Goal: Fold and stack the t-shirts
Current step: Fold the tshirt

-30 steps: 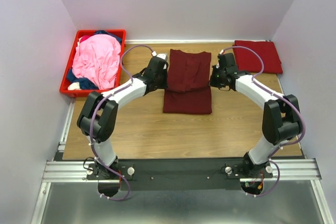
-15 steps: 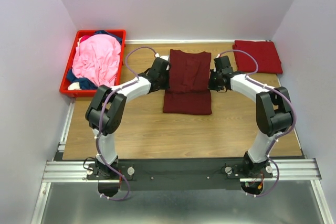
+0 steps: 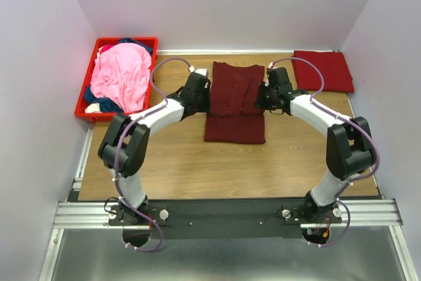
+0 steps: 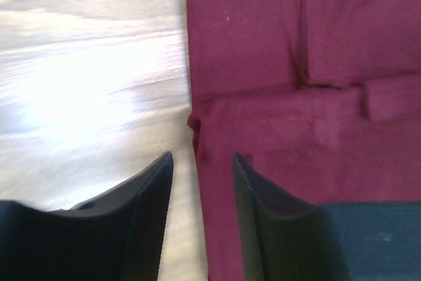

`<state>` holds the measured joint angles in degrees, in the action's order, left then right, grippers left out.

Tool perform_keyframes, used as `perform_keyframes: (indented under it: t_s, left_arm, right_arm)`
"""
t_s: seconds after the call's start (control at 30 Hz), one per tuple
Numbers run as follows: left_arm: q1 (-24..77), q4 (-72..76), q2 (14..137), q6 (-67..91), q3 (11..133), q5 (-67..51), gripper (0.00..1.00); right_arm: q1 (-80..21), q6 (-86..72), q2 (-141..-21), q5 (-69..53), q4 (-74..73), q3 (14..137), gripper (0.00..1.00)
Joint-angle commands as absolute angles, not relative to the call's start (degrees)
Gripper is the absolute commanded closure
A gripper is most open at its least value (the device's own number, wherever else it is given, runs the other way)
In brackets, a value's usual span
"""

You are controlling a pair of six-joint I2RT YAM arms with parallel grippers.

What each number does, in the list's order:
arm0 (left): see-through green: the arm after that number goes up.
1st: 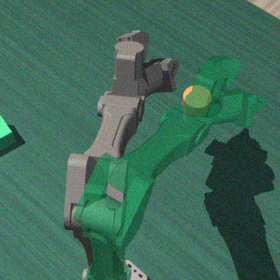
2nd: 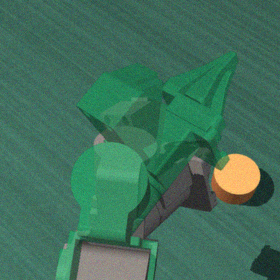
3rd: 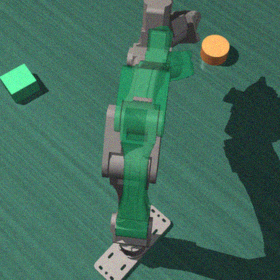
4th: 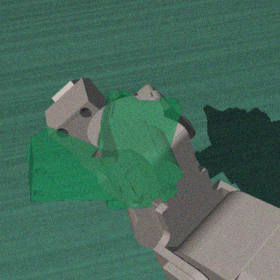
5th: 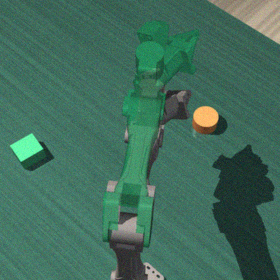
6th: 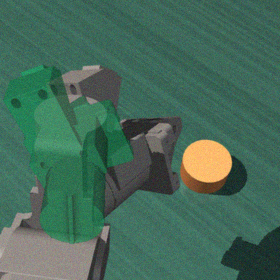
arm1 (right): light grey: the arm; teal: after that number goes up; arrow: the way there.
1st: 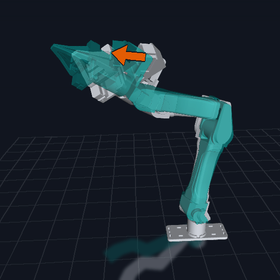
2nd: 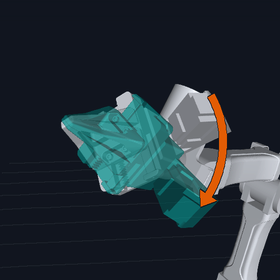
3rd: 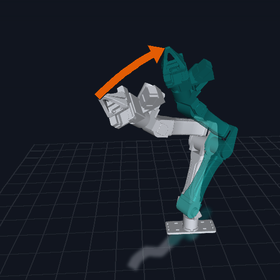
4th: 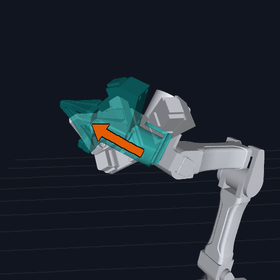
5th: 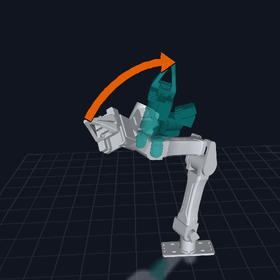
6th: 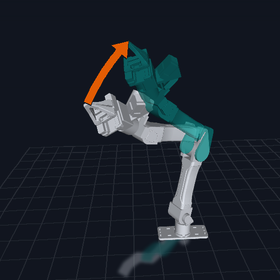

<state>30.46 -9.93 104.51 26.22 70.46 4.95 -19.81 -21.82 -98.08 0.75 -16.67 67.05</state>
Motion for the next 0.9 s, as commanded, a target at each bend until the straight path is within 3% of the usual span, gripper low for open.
perform_keyframes:
  t_s: [0.0, 0.07, 0.23, 0.87]
  left_arm:
    - [32.3, -11.3, 96.9, 25.8, 66.9, 8.2, 0.68]
    - [33.8, -12.0, 94.9, 26.0, 64.4, 7.5, 0.79]
    - [39.4, -14.1, 96.4, 25.6, 61.4, 5.4, 0.86]
    - [41.0, -15.9, 102.4, 23.6, 55.7, 2.5, 0.87]
  right_arm:
    - [-23.4, -21.4, -95.5, -3.3, -15.4, 65.2, 0.61]
    - [-25.3, -22.2, -96.1, -4.3, -15.1, 64.3, 0.64]
    - [-26.2, -24.3, -99.4, -6.4, -11.5, 62.2, 0.77]
    - [-25.4, -21.5, -112.0, 1.3, -10.9, 77.1, 0.77]
